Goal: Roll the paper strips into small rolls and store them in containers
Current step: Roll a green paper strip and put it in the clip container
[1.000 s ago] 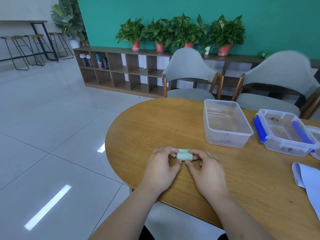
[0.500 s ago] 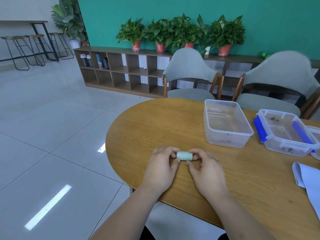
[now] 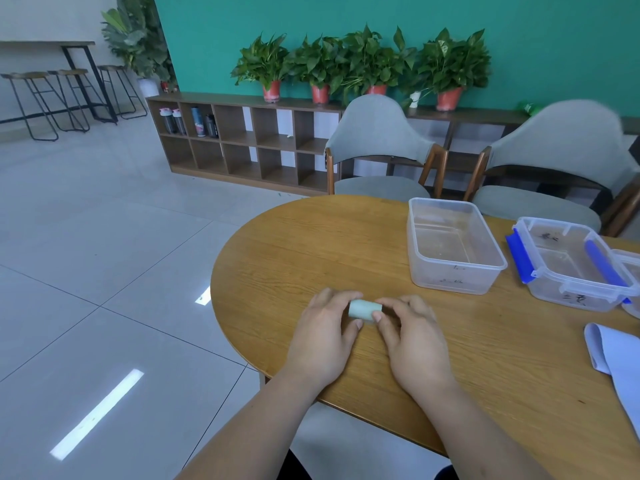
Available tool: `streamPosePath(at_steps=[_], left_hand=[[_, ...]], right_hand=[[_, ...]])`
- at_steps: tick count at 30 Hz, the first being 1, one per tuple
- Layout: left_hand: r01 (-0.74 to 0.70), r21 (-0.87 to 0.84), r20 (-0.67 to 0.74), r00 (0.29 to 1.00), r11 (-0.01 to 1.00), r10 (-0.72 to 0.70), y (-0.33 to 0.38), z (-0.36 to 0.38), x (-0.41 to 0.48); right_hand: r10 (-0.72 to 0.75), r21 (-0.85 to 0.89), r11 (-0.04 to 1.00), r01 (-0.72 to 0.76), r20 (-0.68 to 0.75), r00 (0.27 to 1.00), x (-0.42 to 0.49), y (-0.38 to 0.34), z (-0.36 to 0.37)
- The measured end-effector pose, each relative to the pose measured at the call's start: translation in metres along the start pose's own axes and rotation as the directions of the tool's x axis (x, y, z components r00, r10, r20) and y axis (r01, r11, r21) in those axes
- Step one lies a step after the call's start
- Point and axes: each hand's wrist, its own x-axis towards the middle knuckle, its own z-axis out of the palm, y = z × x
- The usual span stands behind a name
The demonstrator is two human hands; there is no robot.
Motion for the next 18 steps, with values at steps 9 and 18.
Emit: streamPosePath(at_steps=[9,18], left_hand=[[-0.023,-0.007,-0.017,1.000,1.000,0.023,0.001,0.000,0.001],[-0.055,-0.035,0.015,0.998,0.998,0.055,0.006,-0.002,-0.002]], right_hand=[[-0.124,0.092,0.988,0.122,0.026,0.992,-0.006,-0.010,-0.010],[-0.104,0.042,0.993,0.108,-0.093,0.990,-0.009,-0.015,-0.013]])
